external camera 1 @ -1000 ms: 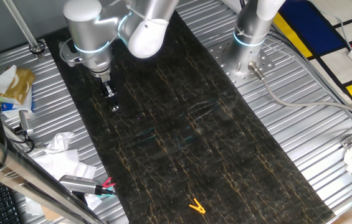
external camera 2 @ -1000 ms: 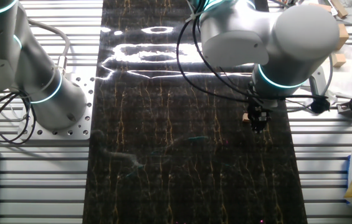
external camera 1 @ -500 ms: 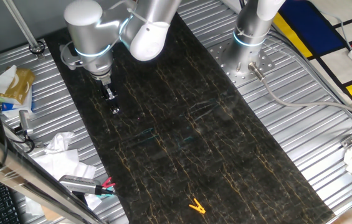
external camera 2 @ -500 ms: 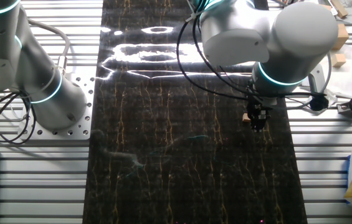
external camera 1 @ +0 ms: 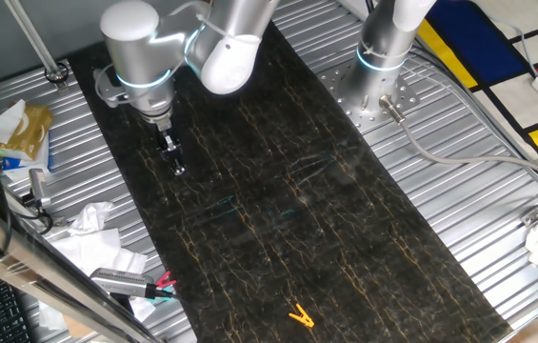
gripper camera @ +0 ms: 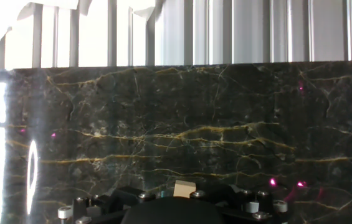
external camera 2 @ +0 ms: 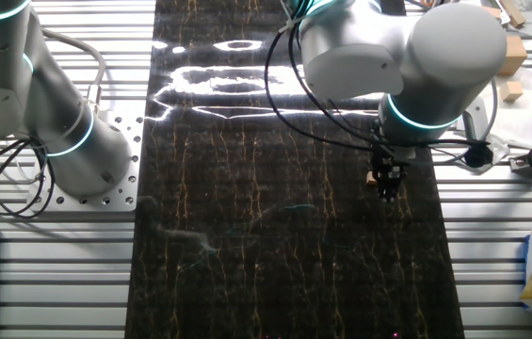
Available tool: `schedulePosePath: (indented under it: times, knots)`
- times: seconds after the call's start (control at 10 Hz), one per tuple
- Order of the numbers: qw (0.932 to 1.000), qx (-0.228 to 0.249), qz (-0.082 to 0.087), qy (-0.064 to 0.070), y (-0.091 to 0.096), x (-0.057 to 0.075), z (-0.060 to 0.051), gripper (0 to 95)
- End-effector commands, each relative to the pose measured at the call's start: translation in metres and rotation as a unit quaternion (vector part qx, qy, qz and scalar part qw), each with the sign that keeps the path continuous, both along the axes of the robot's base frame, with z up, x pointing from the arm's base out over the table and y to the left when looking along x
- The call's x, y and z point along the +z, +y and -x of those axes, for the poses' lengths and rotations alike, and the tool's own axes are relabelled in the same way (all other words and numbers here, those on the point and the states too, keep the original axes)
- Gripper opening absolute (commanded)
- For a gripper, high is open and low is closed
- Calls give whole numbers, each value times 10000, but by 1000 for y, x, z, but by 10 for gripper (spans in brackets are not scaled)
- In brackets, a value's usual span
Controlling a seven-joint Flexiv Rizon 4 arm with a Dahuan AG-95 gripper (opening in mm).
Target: Use the gripper to push the small block from left to right
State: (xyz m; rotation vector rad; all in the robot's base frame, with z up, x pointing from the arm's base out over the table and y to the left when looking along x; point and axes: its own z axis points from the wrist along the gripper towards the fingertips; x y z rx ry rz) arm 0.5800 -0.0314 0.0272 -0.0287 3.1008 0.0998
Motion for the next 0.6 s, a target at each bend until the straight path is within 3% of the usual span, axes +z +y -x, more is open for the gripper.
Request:
schedulePosePath:
  times: [0.1, 0.6]
  knots:
    - [10000, -11, 5, 11, 0, -3, -2, 950]
    - [10000, -67, -14, 14, 5, -9, -1, 950]
